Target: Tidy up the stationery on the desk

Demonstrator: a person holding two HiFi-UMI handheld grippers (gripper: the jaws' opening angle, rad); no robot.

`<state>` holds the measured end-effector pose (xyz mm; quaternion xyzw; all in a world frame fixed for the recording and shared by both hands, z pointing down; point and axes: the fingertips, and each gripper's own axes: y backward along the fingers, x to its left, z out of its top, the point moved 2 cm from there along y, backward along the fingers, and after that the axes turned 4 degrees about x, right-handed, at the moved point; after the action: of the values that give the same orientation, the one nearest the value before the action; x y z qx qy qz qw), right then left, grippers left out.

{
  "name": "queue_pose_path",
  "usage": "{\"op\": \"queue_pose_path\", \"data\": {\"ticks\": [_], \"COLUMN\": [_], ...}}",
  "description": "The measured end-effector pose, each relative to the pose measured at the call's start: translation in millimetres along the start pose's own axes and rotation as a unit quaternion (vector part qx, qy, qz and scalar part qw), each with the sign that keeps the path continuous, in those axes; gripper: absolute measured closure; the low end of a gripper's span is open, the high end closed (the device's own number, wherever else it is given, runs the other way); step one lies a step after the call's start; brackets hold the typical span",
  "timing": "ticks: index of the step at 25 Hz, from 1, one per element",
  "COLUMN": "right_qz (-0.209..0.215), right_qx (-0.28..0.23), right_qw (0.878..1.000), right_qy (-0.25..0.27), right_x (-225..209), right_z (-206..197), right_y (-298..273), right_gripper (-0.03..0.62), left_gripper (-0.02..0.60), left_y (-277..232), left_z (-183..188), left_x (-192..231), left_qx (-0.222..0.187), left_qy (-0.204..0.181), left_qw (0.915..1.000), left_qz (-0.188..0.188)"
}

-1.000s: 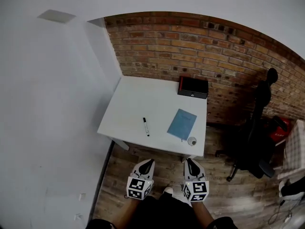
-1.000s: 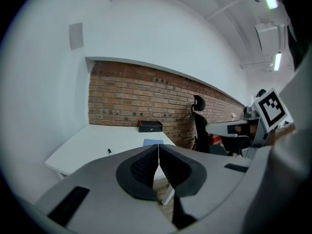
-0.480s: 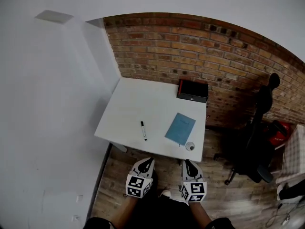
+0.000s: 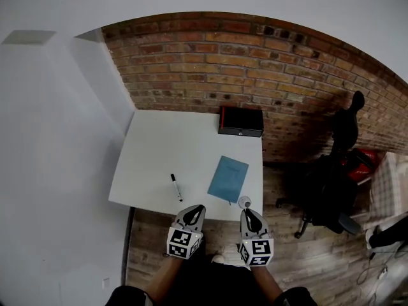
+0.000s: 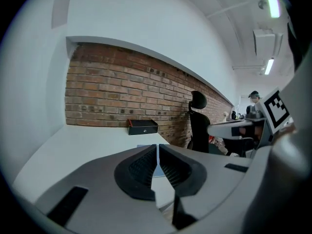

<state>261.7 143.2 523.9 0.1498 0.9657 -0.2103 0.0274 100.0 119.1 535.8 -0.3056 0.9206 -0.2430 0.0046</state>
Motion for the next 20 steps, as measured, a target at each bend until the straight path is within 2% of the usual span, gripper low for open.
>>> {"op": "queue_pose_path", "data": {"ticks": [6,12,14,16,20], "right_qz": [-0.048,-0.082,-0.091,-0.098,-0.115], "right_qx": [0.04,0.072,0.082,0.098,0.118], "right_qw": [0.998,0.994,0.992,0.989,0.983], "right_qy": [-0.019,-0.031,-0.04,-0.053,-0.075], "right_x": [-10.2,-15.9,-18.7,-21.0,-28.0], "right_z": [-3.4,-8.7,-11.6,-15.7,-22.5], "right_y": [-55.2,-94.4,-105.2,-116.4,-137.8], "right_gripper": [0.569,0.569,0.568,0.555,0.517], "left_gripper": [0.565,0.563,0.549,0.509,0.488], "left_y": [-50.0,-94.2,-106.4,-117.2,-136.4], "left_z": [12.9,19.0,19.2,17.6,11.2], "left_x": [31.3,62.7,69.7,73.0,77.1], "left_qx": [0.032,0.064,0.07,0.079,0.105], "left_qy": [-0.023,-0.038,-0.041,-0.041,-0.046], "left_qw": [0.9977,0.9925,0.991,0.9887,0.982], "left_qz": [-0.056,-0.097,-0.106,-0.12,-0.15]}}
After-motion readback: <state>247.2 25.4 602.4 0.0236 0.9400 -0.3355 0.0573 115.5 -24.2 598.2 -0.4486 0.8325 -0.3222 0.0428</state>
